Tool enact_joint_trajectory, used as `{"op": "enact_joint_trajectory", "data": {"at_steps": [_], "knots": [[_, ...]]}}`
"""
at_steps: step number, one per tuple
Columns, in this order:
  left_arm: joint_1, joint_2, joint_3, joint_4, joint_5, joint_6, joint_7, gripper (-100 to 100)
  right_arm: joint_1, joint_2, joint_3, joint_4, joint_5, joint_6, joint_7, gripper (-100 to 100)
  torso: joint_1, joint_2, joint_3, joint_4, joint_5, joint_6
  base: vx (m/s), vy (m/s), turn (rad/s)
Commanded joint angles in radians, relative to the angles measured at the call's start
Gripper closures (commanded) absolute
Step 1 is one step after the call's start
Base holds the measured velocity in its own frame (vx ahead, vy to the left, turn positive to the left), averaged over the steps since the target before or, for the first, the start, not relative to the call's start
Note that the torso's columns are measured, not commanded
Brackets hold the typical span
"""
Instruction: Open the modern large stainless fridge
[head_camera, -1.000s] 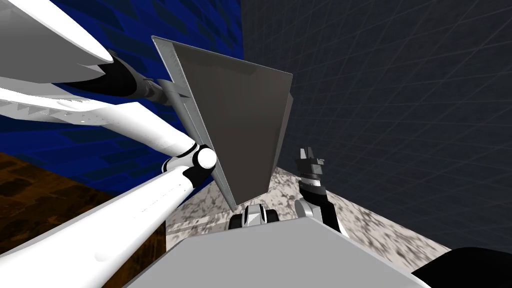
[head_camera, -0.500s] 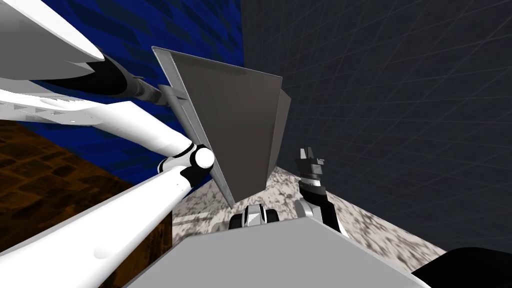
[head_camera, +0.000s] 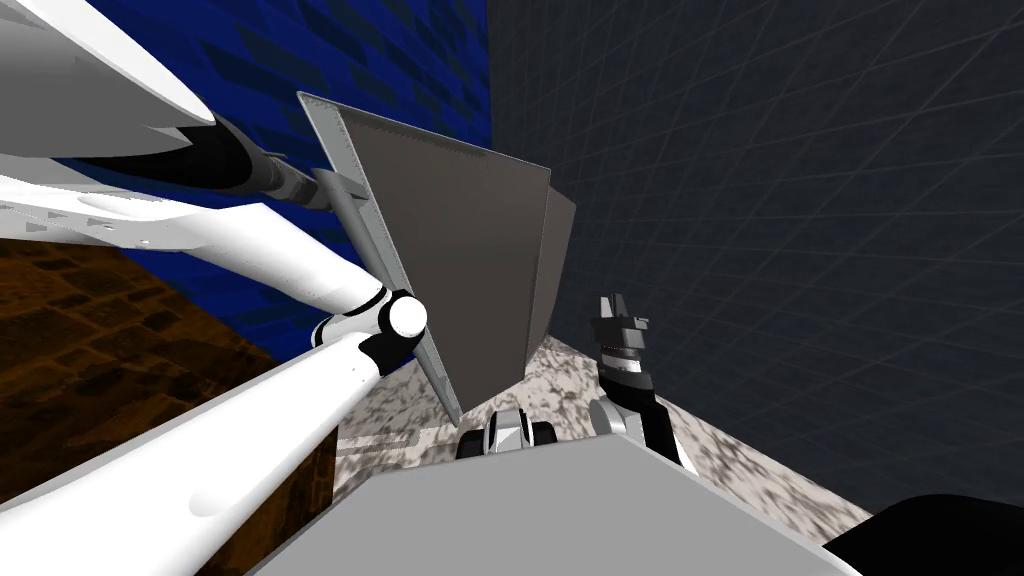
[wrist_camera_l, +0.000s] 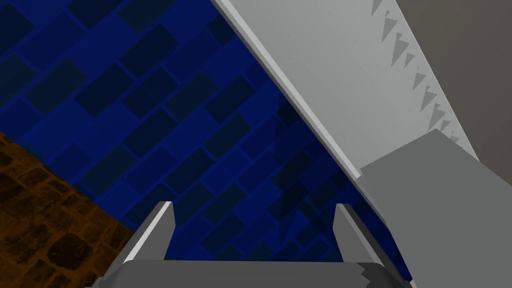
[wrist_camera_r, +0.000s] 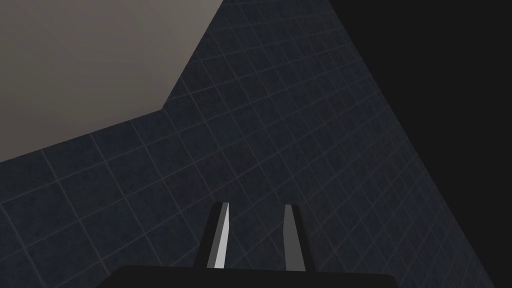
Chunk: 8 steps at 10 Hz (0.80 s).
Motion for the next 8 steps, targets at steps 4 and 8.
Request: {"op": "enact_joint_trajectory", "data": {"at_steps": [4,8], "knots": [[-0.028,0.022,0.01,0.02,-0.012,0.019,0.002,-100,0.0,0.0,0.0,0.0,0.0,0.0,0.0,0,0.016,0.003,0.003,0.001,0.01,-0.008,0.039,0.073,0.018],[-0.102,0.058,-0.005,0.075,-0.026,0.048,0.0,-100,0.0,0.0,0.0,0.0,0.0,0.0,0.0,0,0.011,0.015,0.011,0.008,0.006,-0.009,0.023,0.008,0.011]]}}
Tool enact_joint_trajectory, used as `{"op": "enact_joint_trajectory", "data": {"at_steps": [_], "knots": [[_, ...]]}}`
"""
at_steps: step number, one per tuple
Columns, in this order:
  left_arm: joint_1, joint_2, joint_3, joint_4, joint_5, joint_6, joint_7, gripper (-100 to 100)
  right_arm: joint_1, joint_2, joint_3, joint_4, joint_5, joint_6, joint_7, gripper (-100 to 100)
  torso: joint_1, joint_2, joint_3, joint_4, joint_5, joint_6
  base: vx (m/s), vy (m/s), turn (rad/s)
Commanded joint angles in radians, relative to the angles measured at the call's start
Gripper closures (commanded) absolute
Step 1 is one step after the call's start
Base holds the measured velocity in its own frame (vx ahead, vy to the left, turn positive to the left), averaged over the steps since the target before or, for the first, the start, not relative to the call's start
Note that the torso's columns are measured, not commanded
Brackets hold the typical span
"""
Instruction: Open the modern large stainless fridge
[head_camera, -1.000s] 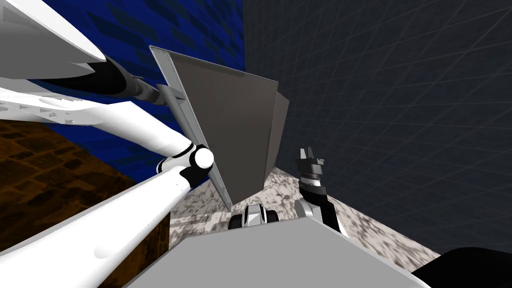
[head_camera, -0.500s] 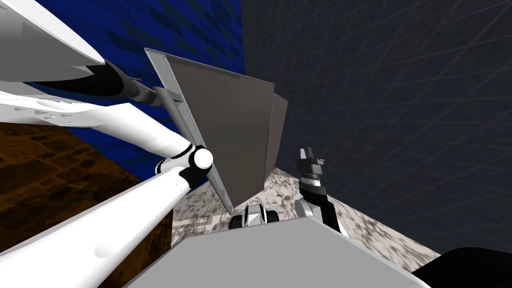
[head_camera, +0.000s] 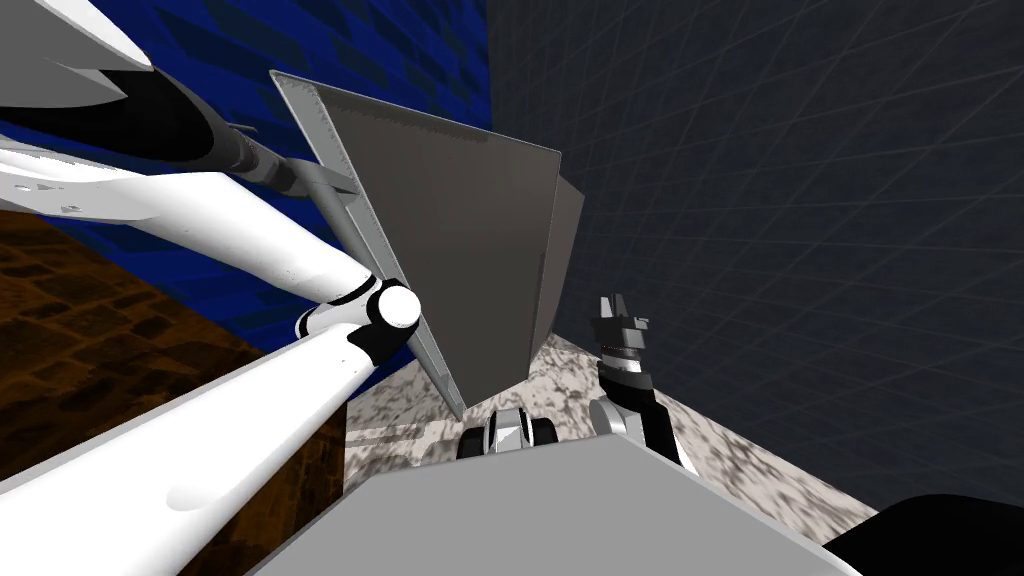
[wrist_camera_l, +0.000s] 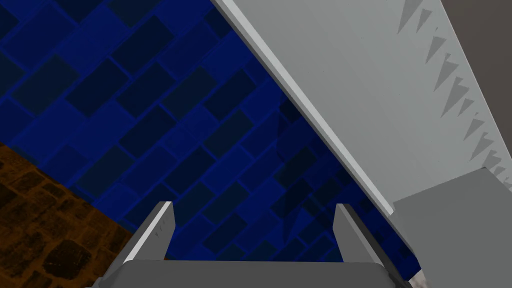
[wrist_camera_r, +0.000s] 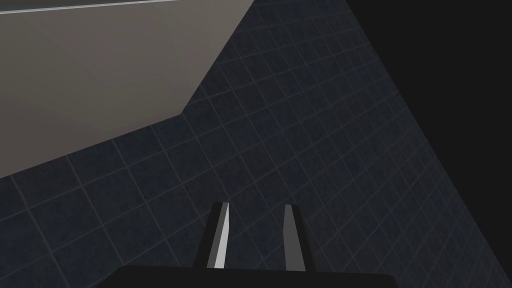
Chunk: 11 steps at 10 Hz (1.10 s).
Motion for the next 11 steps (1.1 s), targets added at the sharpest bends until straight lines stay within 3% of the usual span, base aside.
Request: {"op": "enact_joint_trajectory", "data": {"at_steps": [1,4,5,6,11], "knots": [[-0.051,0.02,-0.015,0.034,-0.011,0.021,0.001,-100,0.0,0.0,0.0,0.0,0.0,0.0,0.0,0,0.0,0.0,0.0,0.0,0.0,0.0,0.013,0.004,0.01],[-0.107,0.046,-0.026,0.075,-0.021,0.043,-0.001,-100,0.0,0.0,0.0,0.0,0.0,0.0,0.0,0,0.004,-0.004,-0.002,-0.002,0.003,-0.001,0.014,0.004,0.007],[-0.094,0.041,-0.024,0.064,-0.021,0.04,-0.001,-100,0.0,0.0,0.0,0.0,0.0,0.0,0.0,0,0.005,-0.004,-0.003,-0.002,0.003,-0.001,0.0,0.0,0.0],[-0.096,0.042,-0.024,0.066,-0.021,0.041,-0.001,0,0.0,0.0,0.0,0.0,0.0,0.0,0.0,0,0.006,-0.005,-0.003,-0.003,0.003,-0.001,0.0,0.0,0.0],[-0.095,0.042,-0.024,0.066,-0.022,0.041,-0.001,0,0.0,0.0,0.0,0.0,0.0,0.0,0.0,0,0.007,-0.004,-0.002,-0.002,0.004,-0.002,0.0,0.0,0.0]]}}
